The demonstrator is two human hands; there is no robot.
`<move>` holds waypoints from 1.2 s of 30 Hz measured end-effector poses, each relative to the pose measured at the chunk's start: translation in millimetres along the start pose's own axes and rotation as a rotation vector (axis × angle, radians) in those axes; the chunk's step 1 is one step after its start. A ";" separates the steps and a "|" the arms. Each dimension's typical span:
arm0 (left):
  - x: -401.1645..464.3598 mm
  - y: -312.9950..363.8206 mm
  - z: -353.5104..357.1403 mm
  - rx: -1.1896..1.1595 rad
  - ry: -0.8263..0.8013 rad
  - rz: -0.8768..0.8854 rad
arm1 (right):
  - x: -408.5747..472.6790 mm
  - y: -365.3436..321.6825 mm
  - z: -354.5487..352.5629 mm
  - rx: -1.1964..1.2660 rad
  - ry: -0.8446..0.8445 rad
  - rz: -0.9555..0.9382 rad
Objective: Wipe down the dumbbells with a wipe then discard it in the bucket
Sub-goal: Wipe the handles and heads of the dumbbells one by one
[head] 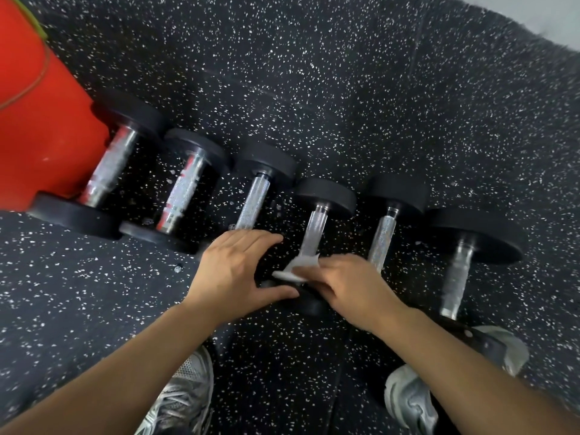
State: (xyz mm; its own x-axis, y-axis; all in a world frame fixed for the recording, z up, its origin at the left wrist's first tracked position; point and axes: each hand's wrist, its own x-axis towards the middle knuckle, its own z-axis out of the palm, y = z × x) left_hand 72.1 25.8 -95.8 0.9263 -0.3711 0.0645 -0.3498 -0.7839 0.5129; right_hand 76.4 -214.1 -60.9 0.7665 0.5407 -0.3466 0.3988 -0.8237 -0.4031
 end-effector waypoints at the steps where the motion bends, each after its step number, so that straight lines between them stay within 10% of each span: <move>1: -0.4 -0.2 -0.2 -0.004 -0.002 -0.002 | -1.6 0.4 -1.5 0.015 -0.031 -0.015; 9: 0.5 1.0 -2.0 0.011 -0.014 -0.005 | 31.7 26.3 -27.7 0.148 0.410 0.235; 21: 1.0 2.4 -3.6 0.016 -0.052 -0.038 | -0.8 4.7 1.0 0.038 -0.034 -0.018; 28: 2.5 5.4 -7.1 0.017 -0.058 -0.043 | 22.1 19.8 -11.7 0.127 0.419 0.208; 36: 9.9 4.8 -14.7 -0.043 -0.171 -0.056 | 5.5 9.0 5.8 0.040 0.095 -0.001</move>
State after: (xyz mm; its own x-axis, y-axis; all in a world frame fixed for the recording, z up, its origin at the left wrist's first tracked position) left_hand 81.7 25.6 -80.1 0.9057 -0.4095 -0.1093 -0.2889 -0.7852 0.5478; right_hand 81.2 -217.6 -71.4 0.8108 0.5218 -0.2652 0.3809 -0.8144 -0.4379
